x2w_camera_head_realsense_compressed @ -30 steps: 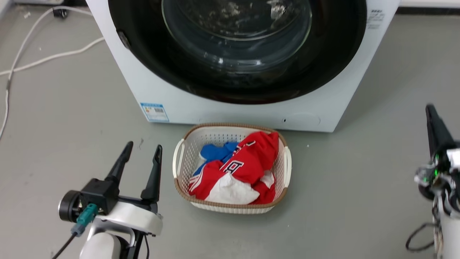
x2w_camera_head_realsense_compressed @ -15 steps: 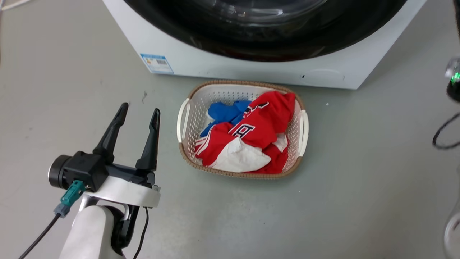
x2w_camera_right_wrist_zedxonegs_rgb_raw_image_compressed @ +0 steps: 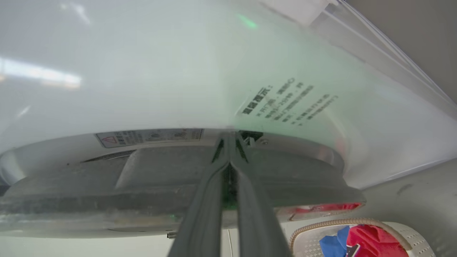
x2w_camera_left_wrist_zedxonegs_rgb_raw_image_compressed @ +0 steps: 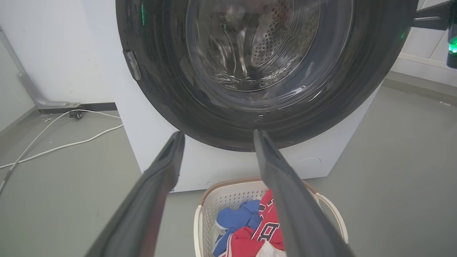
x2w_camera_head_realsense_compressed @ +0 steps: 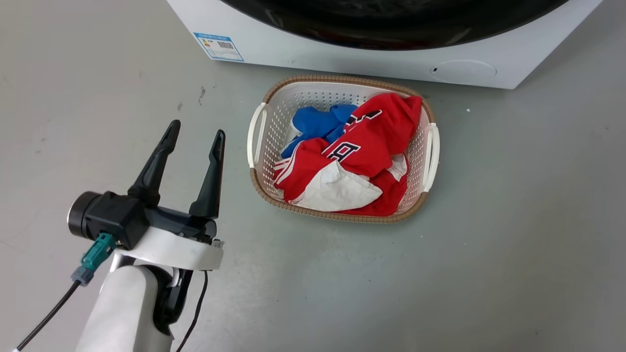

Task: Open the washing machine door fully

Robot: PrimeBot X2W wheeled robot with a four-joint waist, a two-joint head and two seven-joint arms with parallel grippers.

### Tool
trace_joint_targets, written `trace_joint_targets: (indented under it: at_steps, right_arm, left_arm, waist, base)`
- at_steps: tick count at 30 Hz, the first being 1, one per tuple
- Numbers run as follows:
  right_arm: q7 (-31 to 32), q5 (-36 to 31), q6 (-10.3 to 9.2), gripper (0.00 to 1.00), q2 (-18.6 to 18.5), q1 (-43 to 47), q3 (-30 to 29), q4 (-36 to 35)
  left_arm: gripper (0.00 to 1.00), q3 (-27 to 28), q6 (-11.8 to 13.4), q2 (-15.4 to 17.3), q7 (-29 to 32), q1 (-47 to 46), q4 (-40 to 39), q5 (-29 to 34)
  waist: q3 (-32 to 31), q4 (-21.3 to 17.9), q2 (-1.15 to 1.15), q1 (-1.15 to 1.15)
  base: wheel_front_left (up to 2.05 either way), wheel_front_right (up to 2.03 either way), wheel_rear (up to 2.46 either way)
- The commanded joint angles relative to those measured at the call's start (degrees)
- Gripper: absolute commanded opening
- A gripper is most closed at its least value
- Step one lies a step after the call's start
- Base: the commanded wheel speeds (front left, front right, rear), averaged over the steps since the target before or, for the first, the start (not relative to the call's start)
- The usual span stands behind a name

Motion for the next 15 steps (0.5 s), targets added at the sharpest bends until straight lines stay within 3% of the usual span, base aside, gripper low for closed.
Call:
trace_joint_targets:
  at_steps: [1,8,15]
  right_arm:
    - [2.0,-2.2,0.09,0.0,0.5,-3.6,-1.0,2.6]
    - [9.7,-5.4,0.1,0.0,0.5,-6.5,-1.9,7.3]
    - [16.1,-7.0,0.09,0.0,-1.1,-3.3,-2.2,8.7]
  left_arm:
    - [1.0,-0.5,0.0,0.3,-0.1,-1.3,-0.3,-0.4]
    - [1.0,-0.8,0.0,0.2,-0.1,-1.7,-0.1,-0.7]
    - [1.0,-1.0,0.0,-0.4,-0.1,-0.6,0.6,-0.2]
  waist:
    - [1.0,0.3,0.0,-0.01]
    - [1.0,0.6,0.0,-0.01]
    - [-1.4,0.3,0.0,-0.01]
  base:
    - [0.0,0.0,0.0]
    - [0.0,0.0,0.0]
    - [0.0,0.0,0.0]
